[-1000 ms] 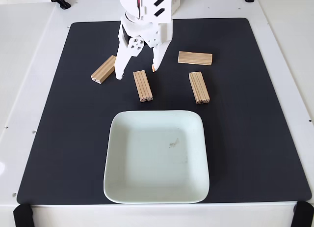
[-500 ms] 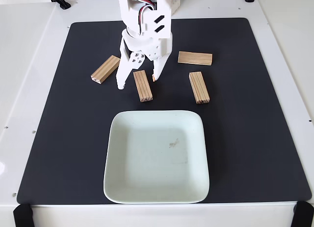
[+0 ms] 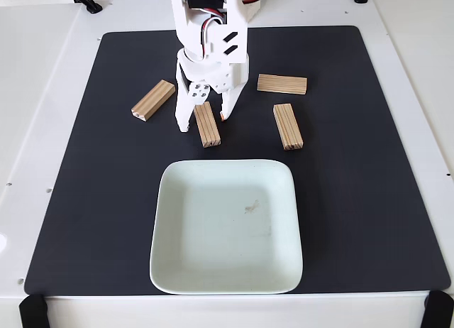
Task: Pick up the wooden block and place them on the plate.
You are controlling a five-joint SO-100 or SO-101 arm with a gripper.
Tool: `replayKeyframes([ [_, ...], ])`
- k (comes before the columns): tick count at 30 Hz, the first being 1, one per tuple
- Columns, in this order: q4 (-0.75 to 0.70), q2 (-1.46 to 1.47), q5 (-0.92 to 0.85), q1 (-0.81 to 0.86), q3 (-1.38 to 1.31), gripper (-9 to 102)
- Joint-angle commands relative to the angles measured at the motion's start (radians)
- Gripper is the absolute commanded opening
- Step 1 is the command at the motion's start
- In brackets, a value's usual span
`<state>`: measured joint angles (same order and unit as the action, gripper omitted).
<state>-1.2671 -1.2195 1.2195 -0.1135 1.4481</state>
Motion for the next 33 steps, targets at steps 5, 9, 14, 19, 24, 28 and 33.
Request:
replayKeyframes([
  [5, 0.020, -0.008, 0.008, -0.006, -0.014, 2],
  [9, 0.020, -0.008, 0.009, -0.018, -0.012, 0],
  [14, 0.003, -0.031, -0.009, -0.048, 0.006, -1],
  [19, -0.021, -0.262, -0.063, -0.072, 0.110, -1],
  [24, -0.011, -0.569, -0.275, -0.072, 0.199, -1],
  [28, -0.008, -0.753, -0.540, -0.064, 0.244, -1],
  [33, 0.137, -0.842, -1.048, -0.057, 0.304, -1],
])
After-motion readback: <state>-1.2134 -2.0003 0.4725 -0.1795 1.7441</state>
